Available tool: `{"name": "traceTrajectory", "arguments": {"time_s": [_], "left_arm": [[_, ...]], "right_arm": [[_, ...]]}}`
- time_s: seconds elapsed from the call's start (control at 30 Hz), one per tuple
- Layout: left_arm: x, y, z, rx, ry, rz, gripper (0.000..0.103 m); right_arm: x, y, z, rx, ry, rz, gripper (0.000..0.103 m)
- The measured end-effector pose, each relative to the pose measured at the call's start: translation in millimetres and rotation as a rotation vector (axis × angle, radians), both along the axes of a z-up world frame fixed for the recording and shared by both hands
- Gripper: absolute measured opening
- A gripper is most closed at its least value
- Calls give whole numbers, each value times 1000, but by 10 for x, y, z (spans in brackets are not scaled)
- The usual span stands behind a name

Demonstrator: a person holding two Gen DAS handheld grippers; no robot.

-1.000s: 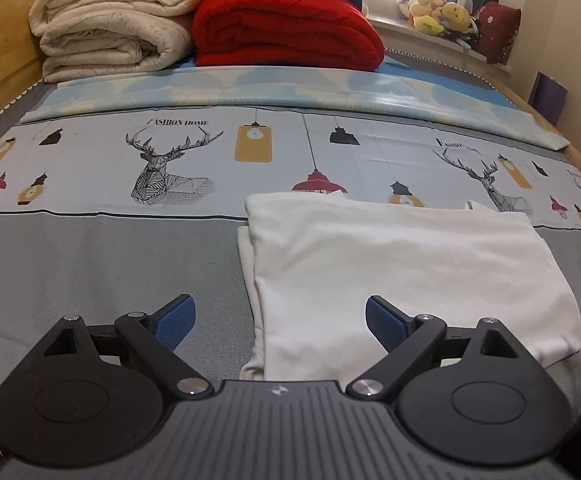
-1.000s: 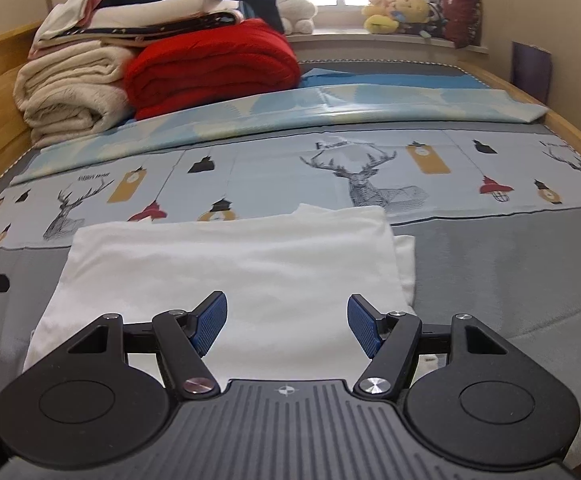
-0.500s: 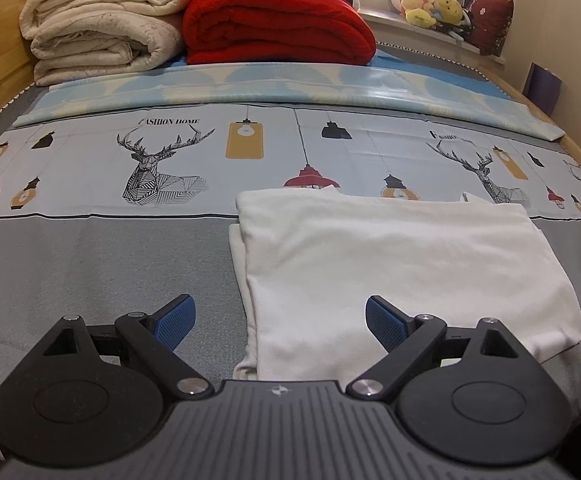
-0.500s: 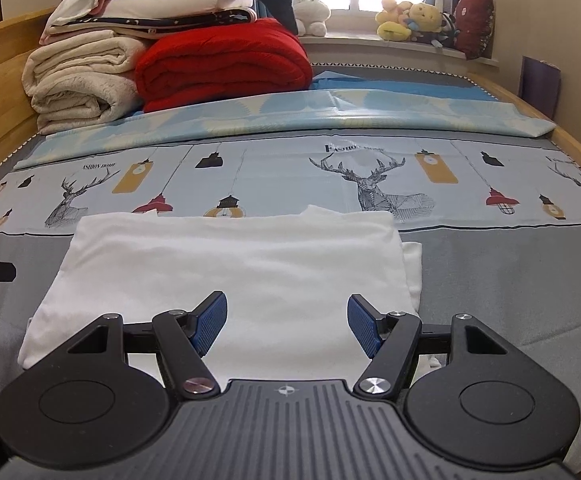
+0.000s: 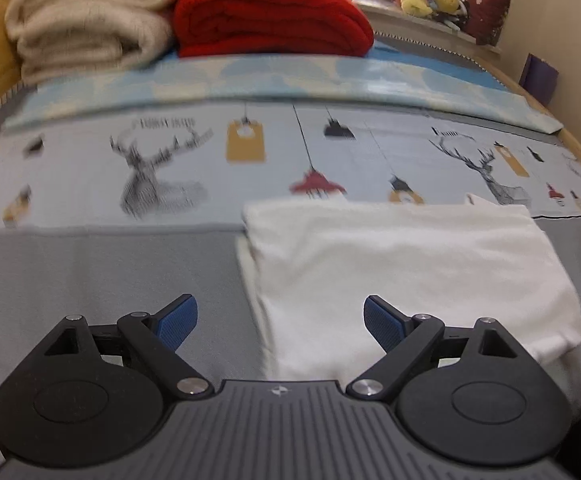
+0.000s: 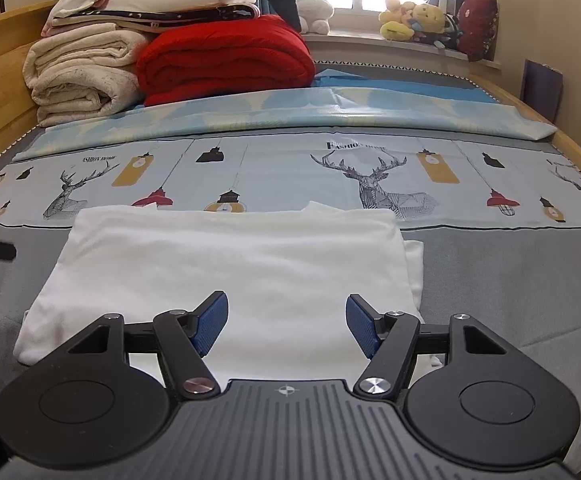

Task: Fold small clothes
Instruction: 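Move both open tools down to the edge of the folded white shirt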

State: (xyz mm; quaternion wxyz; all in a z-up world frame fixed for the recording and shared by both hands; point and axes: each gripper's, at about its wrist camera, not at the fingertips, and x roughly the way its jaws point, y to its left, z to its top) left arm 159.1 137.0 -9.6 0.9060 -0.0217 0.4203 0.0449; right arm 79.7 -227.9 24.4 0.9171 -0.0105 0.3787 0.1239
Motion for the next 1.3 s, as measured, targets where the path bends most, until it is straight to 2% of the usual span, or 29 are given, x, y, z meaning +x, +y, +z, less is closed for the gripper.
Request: {"name": "traceTrajectory", "arguments": {"time_s": [0.1, 0.17, 0.2, 0.23, 0.3, 0.37, 0.47, 0.6, 0.77, 0.9, 1.1, 1.3], "left_arm": [[59, 135, 6, 19, -25, -15, 93], [99, 295, -119, -31, 6, 24, 93], [134, 390, -179, -71, 41, 56, 87], [162, 501, -234, -116, 64, 93, 85], [173, 677, -281, -166, 81, 150, 79], [141, 820, -292, -204, 83, 214, 74], [120, 920, -305, -247, 86, 239, 73], [139, 905, -334, -216, 108, 211, 71], [126, 964, -358, -233, 108, 215, 69], [125, 1014, -368, -251, 107, 219, 69], [138, 1008, -377, -244, 113, 216, 69], [177, 979, -402, -238, 126, 212, 69]], "right_arm": [[-9, 20, 11, 2, -6, 7, 64], [-14, 34, 13, 7, -7, 20, 58], [-16, 39, 12, 10, -7, 29, 49], [-19, 54, 13, 13, -8, 42, 35], [-23, 90, 9, 18, -5, 75, 23], [-33, 159, 15, 10, -12, 101, 23], [-42, 278, 24, 4, -22, 143, 23], [-60, 486, 17, -32, -41, 207, 23], [-105, 766, -7, -48, -66, 300, 23], [-119, 968, -65, -59, -72, 357, 18], [-190, 1263, -201, -96, -67, 458, 18], [-398, 1620, -375, -205, -110, 607, 18]]}}
